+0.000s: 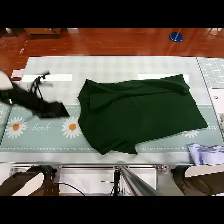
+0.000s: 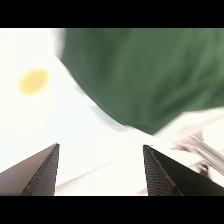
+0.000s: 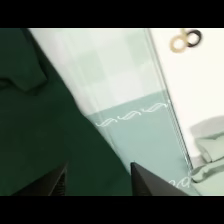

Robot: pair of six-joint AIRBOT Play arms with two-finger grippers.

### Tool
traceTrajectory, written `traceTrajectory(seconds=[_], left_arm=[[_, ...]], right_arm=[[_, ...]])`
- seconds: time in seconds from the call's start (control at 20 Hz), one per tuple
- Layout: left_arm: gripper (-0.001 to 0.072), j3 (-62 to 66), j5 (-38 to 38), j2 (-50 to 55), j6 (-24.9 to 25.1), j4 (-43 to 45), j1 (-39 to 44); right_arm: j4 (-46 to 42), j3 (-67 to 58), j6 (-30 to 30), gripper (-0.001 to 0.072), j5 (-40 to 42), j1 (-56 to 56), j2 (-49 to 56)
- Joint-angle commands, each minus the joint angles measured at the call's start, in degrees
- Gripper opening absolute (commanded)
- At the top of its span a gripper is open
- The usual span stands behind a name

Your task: Fold the shirts.

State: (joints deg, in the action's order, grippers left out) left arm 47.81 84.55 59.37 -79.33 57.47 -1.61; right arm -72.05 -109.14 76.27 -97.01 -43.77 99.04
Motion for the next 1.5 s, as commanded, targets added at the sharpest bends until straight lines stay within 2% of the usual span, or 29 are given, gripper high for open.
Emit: traceTrajectory(seconds=[0.0,0.15,0.3,0.6,0.8,1.0,1.15,1.2,1.3,1.35,1.4,1.45], left_arm=[[0.0625,-16.9,-4.8,-7.6,0.2,-12.9,0.6],[0.0625,-20.0,-8.4,-7.2,-0.2,-14.6,6.0],[0.0625,-20.2,-14.5,-4.9,-3.8,-14.6,12.6],[0.0625,-20.2,-18.4,6.9,-4.6,-14.7,22.3],[0.0625,-20.2,-22.2,9.2,-5.5,-14.7,24.1],[0.0625,-20.2,-29.1,10.7,-6.9,-17.8,24.1],[0.0617,-20.2,-30.2,13.4,-6.9,-20.0,24.1],[0.0563,-20.2,-30.2,14.3,-6.9,-20.0,24.1],[0.0218,-20.2,-30.2,16.0,-6.9,-20.0,24.1],[0.0086,-20.2,-30.2,16.7,-6.8,-20.0,24.1],[0.0033,-20.2,-30.2,17.2,-6.3,-20.0,24.1],[0.0021,-20.2,-30.2,17.4,-5.2,-20.0,24.1]], right_arm=[[0.1,0.0,-0.1,0.0468,0.0,-1.7,-0.3],[0.3,0.0,-0.3,0.0468,0.4,-1.7,-0.3],[0.3,0.0,-0.3,0.0468,0.8,-1.8,-0.3],[0.4,0.0,-0.3,0.0468,1.1,-1.8,-0.3],[0.7,0.0,-0.4,0.0468,1.7,-1.8,-0.3],[2.1,0.0,-0.5,0.0468,1.7,-1.8,-0.3],[2.9,0.0,-0.5,0.0468,1.8,-1.8,-0.3],[3.0,0.0,-0.5,0.0468,1.7,-1.8,-0.3],[3.1,0.0,-0.5,0.0468,1.7,-1.8,-0.3],[3.4,0.0,-0.5,0.0468,1.7,-1.8,-0.3],[3.9,0.0,-0.4,0.0468,1.7,-1.8,-0.3],[4.4,0.0,-0.4,0.0468,1.7,-1.8,-0.3]])
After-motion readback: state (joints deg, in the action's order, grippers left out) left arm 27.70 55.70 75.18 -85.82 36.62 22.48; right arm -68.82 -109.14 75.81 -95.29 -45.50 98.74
